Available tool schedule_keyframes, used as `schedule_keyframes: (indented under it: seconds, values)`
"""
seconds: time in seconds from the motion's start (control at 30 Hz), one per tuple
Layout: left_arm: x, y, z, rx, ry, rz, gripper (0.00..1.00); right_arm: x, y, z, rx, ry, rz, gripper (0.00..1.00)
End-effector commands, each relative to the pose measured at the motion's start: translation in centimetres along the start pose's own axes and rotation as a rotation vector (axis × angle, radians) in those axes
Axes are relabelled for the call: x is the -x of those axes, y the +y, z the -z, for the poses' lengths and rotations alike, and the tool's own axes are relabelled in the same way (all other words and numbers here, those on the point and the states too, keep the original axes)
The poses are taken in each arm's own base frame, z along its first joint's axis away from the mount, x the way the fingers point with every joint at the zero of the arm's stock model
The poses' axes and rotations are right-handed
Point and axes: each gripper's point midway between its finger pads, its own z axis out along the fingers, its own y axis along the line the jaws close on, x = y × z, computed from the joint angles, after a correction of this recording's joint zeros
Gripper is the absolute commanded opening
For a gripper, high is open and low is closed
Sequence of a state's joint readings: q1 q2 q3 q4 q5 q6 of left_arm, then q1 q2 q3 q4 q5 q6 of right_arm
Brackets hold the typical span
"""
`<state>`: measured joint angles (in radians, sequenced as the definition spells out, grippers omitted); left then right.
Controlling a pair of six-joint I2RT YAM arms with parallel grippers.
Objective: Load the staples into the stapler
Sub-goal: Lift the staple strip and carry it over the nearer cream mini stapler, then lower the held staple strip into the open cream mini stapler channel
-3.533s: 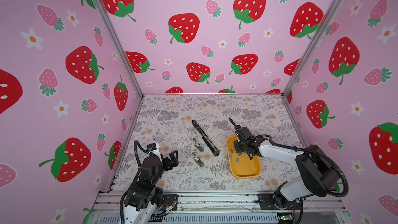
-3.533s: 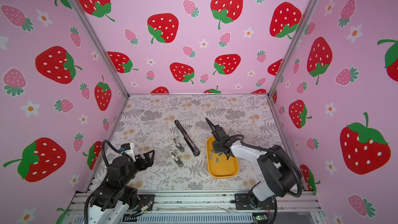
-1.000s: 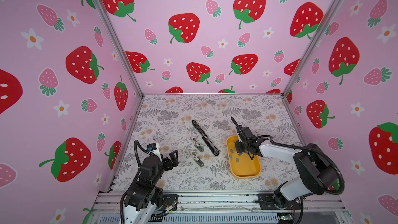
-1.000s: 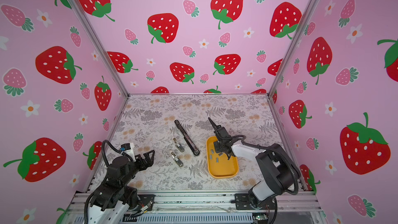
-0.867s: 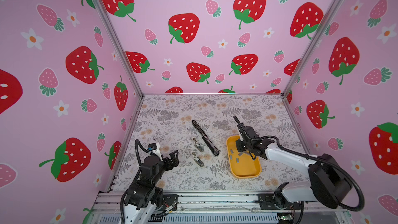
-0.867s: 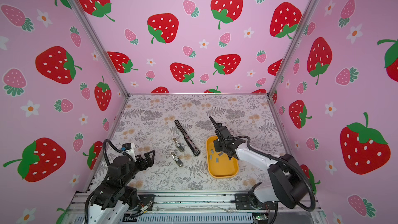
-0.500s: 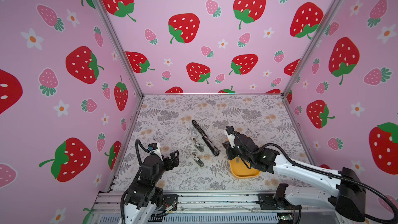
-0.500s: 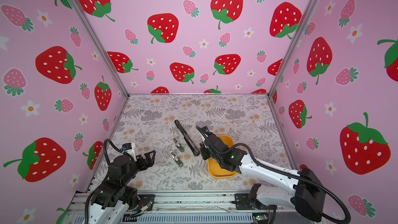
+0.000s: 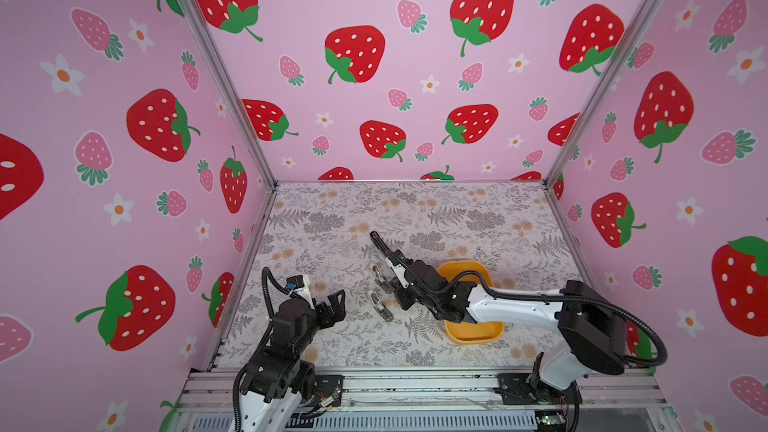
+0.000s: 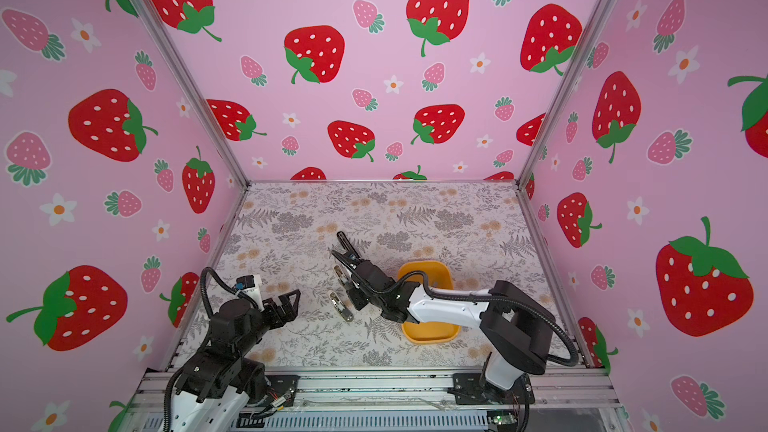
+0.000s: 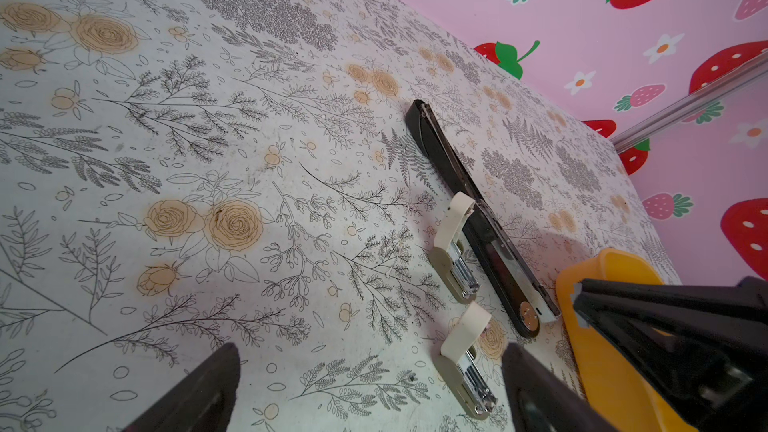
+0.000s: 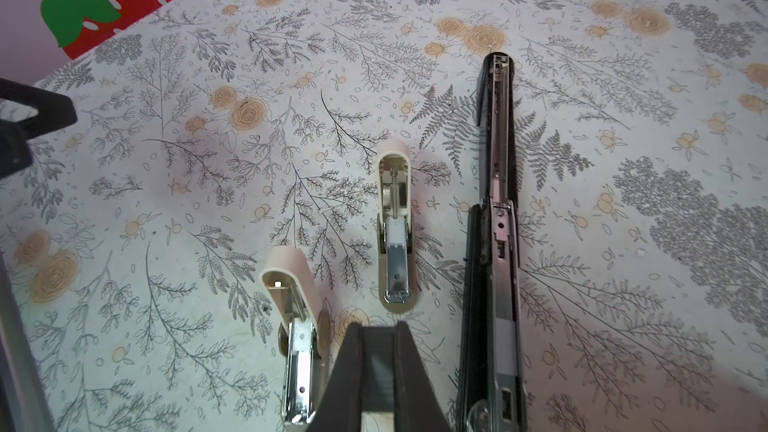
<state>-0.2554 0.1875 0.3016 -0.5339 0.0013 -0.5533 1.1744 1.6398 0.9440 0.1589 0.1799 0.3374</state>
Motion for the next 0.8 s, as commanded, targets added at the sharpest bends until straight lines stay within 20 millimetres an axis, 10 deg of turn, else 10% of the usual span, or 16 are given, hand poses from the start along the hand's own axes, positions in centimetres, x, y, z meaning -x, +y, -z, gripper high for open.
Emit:
schedule_keyframes:
  seconds: [0.0, 0.77]
  values:
    - [-0.1, 0.0, -0.2, 0.000, 0.000, -0.004, 0.99, 2.0, 1.1, -1.0, 0.030, -0.051, 0.026, 0.11]
    - [-0.2, 0.3, -0.5, 0.016, 0.011, -0.003, 1.00, 0.2, -0.8, -6.4, 0.077, 0.006, 0.008, 0.12]
